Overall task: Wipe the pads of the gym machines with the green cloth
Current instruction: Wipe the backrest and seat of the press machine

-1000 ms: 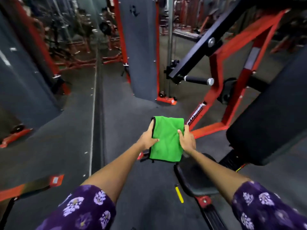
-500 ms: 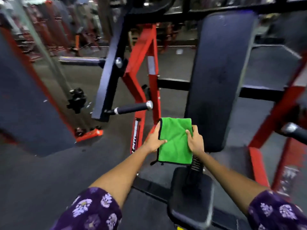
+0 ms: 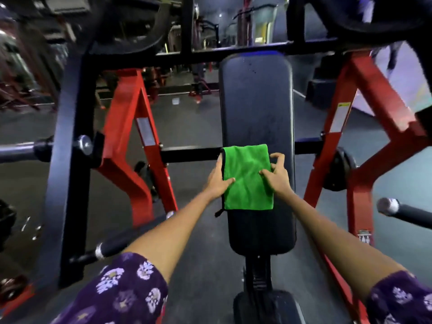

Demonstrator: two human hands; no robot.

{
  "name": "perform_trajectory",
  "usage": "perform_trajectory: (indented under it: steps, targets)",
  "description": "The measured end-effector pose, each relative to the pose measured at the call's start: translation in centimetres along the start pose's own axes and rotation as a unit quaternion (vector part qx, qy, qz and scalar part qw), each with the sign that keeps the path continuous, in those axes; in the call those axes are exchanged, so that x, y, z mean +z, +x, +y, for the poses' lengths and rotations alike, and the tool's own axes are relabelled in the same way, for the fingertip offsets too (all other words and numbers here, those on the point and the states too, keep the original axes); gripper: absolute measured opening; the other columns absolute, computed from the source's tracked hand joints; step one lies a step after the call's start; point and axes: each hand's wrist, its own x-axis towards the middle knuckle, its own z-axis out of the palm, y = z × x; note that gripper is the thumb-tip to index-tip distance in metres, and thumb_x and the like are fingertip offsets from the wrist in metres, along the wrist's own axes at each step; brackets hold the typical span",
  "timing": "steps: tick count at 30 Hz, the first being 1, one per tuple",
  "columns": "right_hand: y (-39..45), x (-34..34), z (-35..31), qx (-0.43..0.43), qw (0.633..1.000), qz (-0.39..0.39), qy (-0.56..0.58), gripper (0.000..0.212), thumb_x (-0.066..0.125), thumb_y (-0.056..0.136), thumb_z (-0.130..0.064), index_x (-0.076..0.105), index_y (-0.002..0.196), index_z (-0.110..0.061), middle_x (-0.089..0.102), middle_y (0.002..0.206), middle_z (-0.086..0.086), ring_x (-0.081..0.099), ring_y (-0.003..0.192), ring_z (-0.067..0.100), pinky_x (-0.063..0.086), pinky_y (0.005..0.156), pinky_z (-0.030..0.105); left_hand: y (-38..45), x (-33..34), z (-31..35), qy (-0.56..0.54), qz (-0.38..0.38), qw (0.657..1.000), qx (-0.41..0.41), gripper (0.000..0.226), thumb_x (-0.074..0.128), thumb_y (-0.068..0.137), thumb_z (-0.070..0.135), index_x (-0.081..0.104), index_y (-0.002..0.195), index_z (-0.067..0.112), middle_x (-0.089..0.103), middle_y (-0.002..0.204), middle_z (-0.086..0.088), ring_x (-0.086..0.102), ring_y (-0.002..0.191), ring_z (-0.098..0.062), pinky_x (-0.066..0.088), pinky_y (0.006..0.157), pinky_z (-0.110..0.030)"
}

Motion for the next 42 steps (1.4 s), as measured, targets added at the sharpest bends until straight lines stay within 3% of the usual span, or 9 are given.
perform_trajectory:
  steps: [7, 11, 18, 27, 30, 32, 35, 39, 42]
  targets:
    - [9.4, 1.1, -4.8, -0.118, 0.989, 0.083, -0.017, 0.030, 0.049, 0.091, 0.001, 0.044, 0.119, -0.010, 0.058, 0.105, 0.002, 0.052, 0.072, 0.011, 0.036, 0.073, 0.028, 11.0, -3.8, 3.7, 0.022, 0.062, 0.994, 0.082, 0.091, 0.067, 0.085, 0.021, 0.005, 0.151, 0.027, 0.033, 0.126, -0.007, 0.048, 0.110, -0.021, 0.039, 0.093, -0.028]
    - [17.0, 0.8, -9.2, -0.166, 0.975, 0.138, -0.053, 0.029, 0.048, 0.091, 0.002, 0.051, 0.119, -0.006, 0.057, 0.116, 0.011, 0.055, 0.101, 0.027, 0.038, 0.085, 0.032, 18.3, -6.3, 7.1, -0.009, 0.124, 0.982, 0.142, 0.087, 0.069, 0.082, 0.017, 0.015, 0.151, 0.023, 0.032, 0.115, -0.004, 0.048, 0.098, -0.018, 0.041, 0.088, -0.025]
    - [24.8, 0.7, -14.4, -0.165, 0.958, 0.186, -0.140, 0.034, 0.044, 0.094, -0.004, 0.049, 0.128, -0.009, 0.051, 0.124, 0.014, 0.053, 0.107, 0.034, 0.040, 0.086, 0.039, 26.4, -9.3, 10.6, 0.026, 0.160, 0.962, 0.222, 0.083, 0.073, 0.079, 0.020, 0.026, 0.147, 0.013, 0.037, 0.119, -0.012, 0.051, 0.101, -0.026, 0.044, 0.090, -0.037]
    - [29.9, 2.4, -15.0, -0.089, 0.913, 0.268, -0.295, 0.038, 0.042, 0.092, -0.010, 0.046, 0.130, -0.012, 0.047, 0.116, 0.016, 0.057, 0.091, 0.041, 0.041, 0.071, 0.042, 31.9, -10.9, 10.8, 0.217, 0.137, 0.938, 0.231, 0.075, 0.064, 0.081, 0.052, 0.032, 0.137, 0.014, 0.037, 0.124, -0.004, 0.057, 0.101, -0.029, 0.049, 0.079, -0.039]
    - [30.1, 3.1, -15.9, -0.104, 0.885, 0.313, -0.330, 0.041, 0.050, 0.092, -0.028, 0.047, 0.130, -0.013, 0.039, 0.133, 0.016, 0.045, 0.113, 0.037, 0.037, 0.088, 0.045, 32.1, -10.1, 10.3, 0.230, 0.157, 0.922, 0.268, 0.074, 0.063, 0.082, 0.050, 0.033, 0.136, 0.011, 0.038, 0.124, -0.004, 0.050, 0.109, -0.023, 0.046, 0.082, -0.035]
    - [29.9, 4.6, -16.0, -0.118, 0.909, 0.235, -0.325, 0.061, 0.043, 0.089, -0.058, 0.035, 0.143, -0.029, 0.019, 0.153, 0.008, 0.023, 0.135, 0.034, 0.024, 0.105, 0.054, 31.7, -9.2, 10.5, 0.208, 0.158, 0.929, 0.263, 0.067, 0.065, 0.082, 0.037, 0.035, 0.135, 0.009, 0.040, 0.124, -0.006, 0.050, 0.109, -0.024, 0.046, 0.080, -0.034]
    - [29.6, 6.6, -14.6, -0.130, 0.922, 0.179, -0.316, 0.081, 0.012, 0.069, -0.083, 0.006, 0.144, -0.053, -0.010, 0.158, -0.011, -0.012, 0.144, 0.030, -0.001, 0.110, 0.064, 31.4, -8.5, 10.2, 0.153, 0.151, 0.932, 0.292, 0.059, 0.064, 0.076, 0.021, 0.042, 0.129, 0.007, 0.043, 0.118, -0.005, 0.054, 0.099, -0.024, 0.043, 0.069, -0.028]
    - [30.5, 6.4, -13.3, -0.141, 0.903, 0.219, -0.341, 0.086, -0.005, 0.059, -0.092, -0.009, 0.137, -0.056, -0.025, 0.150, -0.019, -0.020, 0.143, 0.031, -0.004, 0.106, 0.068, 32.1, -9.2, 9.3, -0.109, 0.204, 0.905, 0.358, 0.052, 0.054, 0.063, 0.029, 0.056, 0.110, 0.006, 0.044, 0.106, 0.005, 0.049, 0.082, -0.005, 0.041, 0.070, -0.010]
    - [31.2, 7.5, -14.9, -0.119, 0.908, 0.227, -0.332, 0.087, 0.003, 0.063, -0.085, -0.001, 0.143, -0.050, -0.013, 0.158, -0.010, -0.015, 0.143, 0.037, 0.000, 0.106, 0.069, 34.3, -9.2, 10.4, -0.227, 0.256, 0.877, 0.337, 0.039, 0.047, 0.071, 0.039, 0.052, 0.102, 0.015, 0.047, 0.104, 0.013, 0.047, 0.094, 0.000, 0.038, 0.088, -0.017]
